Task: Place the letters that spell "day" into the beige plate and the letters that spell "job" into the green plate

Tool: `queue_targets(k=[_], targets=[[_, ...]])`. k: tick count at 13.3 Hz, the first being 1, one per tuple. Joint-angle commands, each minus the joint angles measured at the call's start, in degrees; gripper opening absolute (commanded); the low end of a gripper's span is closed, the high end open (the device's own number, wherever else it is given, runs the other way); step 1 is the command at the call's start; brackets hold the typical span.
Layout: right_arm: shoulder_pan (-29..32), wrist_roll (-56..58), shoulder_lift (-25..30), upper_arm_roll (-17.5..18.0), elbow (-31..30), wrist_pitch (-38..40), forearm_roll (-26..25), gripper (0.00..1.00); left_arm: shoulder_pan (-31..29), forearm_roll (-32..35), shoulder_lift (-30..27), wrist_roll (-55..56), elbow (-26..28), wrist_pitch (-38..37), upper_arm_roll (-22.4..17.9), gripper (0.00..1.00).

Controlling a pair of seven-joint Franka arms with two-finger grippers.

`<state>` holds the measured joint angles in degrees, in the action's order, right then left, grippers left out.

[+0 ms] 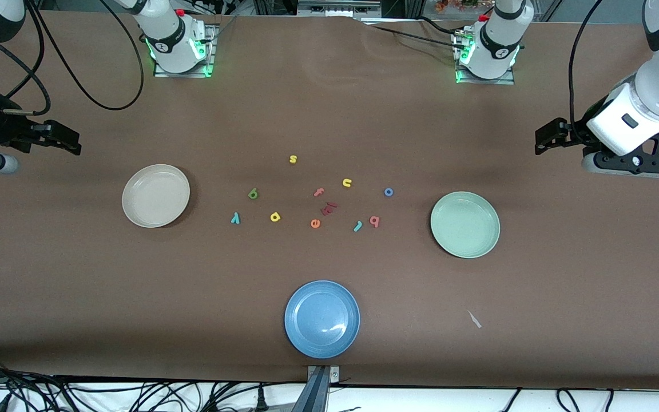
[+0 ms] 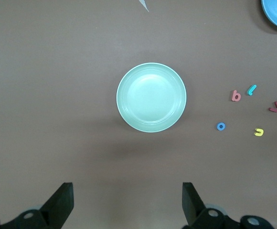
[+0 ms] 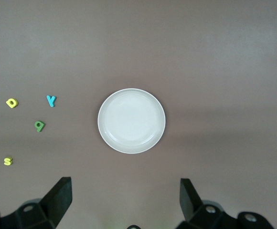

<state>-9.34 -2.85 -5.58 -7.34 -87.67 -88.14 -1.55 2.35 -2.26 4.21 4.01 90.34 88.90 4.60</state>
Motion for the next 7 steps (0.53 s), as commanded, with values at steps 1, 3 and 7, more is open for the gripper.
queue_targets(k=[1, 3, 7], targets=[[0.3, 1.3, 0.0, 0.0, 0.4, 0.8, 0.1, 1.00, -0.4, 0.6, 0.4, -0.8, -1.4, -1.1, 0.4, 1.00], [0.3, 1.2, 0.0, 0.1, 0.4, 0.7, 0.1, 1.00, -0.4, 0.6, 0.4, -0.9, -1.4, -1.1, 0.4, 1.00], [0.3, 1.3, 0.0, 0.1, 0.3, 0.9, 0.1, 1.00, -0.3, 0.6, 0.4, -0.9, -1.4, -1.1, 0.6, 1.00]])
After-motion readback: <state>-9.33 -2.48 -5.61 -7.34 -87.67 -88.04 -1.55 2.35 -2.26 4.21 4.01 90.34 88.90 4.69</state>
